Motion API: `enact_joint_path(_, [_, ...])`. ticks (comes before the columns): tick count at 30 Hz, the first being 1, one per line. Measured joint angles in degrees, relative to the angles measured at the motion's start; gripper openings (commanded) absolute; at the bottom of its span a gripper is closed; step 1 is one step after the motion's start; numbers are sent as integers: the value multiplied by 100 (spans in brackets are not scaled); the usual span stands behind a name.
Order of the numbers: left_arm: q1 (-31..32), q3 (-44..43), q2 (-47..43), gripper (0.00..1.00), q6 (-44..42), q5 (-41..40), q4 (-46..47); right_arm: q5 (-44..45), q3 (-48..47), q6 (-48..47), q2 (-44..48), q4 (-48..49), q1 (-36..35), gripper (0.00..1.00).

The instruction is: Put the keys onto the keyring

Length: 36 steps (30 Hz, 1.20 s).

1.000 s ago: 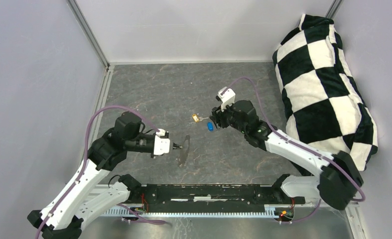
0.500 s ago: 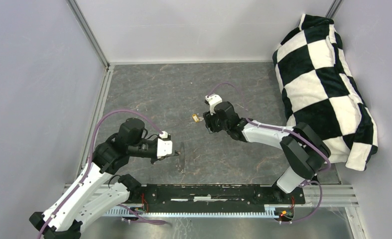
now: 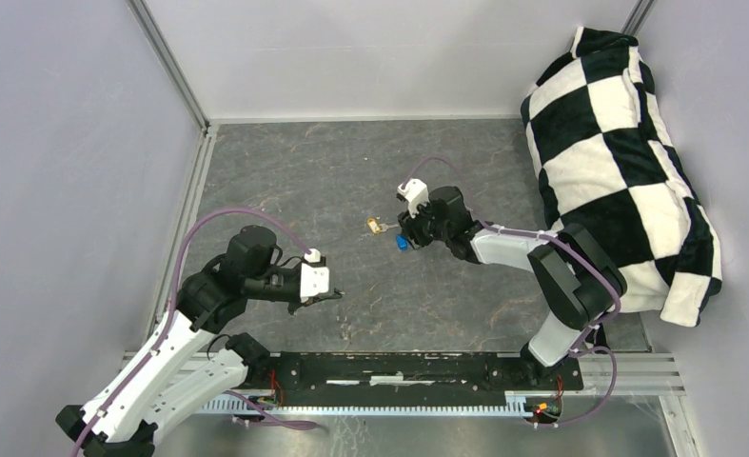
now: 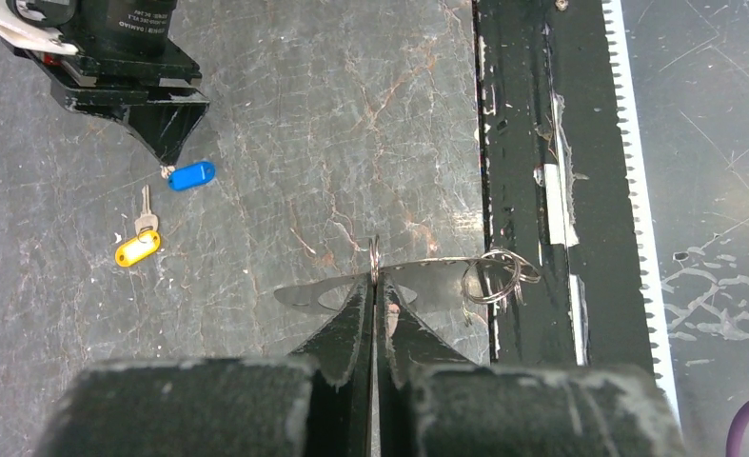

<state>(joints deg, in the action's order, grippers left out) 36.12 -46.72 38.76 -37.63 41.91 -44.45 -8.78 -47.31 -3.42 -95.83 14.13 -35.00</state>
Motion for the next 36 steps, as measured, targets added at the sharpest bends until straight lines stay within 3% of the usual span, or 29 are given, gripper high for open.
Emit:
enact_joint_path(9, [0,0,42,2,52,20,0,-1217,267,-859,-236,431,197,48])
enact_joint_path(21, [0,-28,144,2,57,68,2,-1751,195,-1078,-658,588,627,46])
enact_joint_path(36, [0,-57,192,2,55,68,9,-1998,-208,-1193,-837,546,640,44])
